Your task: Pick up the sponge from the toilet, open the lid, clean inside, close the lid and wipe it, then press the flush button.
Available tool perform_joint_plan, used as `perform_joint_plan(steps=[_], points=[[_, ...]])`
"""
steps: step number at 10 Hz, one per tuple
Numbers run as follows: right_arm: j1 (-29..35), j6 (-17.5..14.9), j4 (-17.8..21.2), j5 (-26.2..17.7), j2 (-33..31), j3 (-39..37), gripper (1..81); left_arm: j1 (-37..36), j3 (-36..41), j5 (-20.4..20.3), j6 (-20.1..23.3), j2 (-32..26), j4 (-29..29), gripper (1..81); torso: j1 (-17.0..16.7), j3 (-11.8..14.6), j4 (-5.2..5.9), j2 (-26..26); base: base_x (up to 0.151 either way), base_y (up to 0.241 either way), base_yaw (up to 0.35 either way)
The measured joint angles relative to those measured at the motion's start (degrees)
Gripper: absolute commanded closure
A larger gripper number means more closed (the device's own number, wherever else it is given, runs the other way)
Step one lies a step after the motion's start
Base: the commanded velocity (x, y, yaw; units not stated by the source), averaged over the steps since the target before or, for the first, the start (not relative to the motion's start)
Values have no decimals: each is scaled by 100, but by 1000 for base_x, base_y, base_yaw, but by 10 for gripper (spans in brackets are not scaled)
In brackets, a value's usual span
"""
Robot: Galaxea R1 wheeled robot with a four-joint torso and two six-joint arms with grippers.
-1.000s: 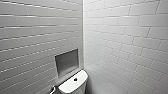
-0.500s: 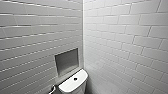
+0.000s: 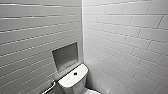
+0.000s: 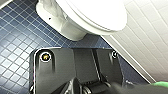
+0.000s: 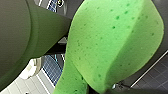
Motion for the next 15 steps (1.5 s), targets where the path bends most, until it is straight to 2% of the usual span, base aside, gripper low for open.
perform_joint_plan(steps=[4,7,10,11,15], points=[[-9,2,0,90,-27,-1,811,-1196,1204,652,-489,-518,-1,10,4,7,0,2,0,0,0],[-6,2,-2,94,-28,-1,811,-2061,1524,1098,-811,-614,-48,10,4,-190,0,5,0,0,0],[24,2,0,112,-27,-1,811,-3110,1762,1463,-955,-647,-453,10,11,-240,0,11,0,0,0],[24,2,0,112,-27,-1,811,-3388,1819,1562,-1006,-642,-624,811,11,-242,0,11,0,0,0],[24,5,0,116,-28,-1,811,-4074,1634,1764,-1078,-372,-1230,811,11,-247,0,13,0,0,0]])
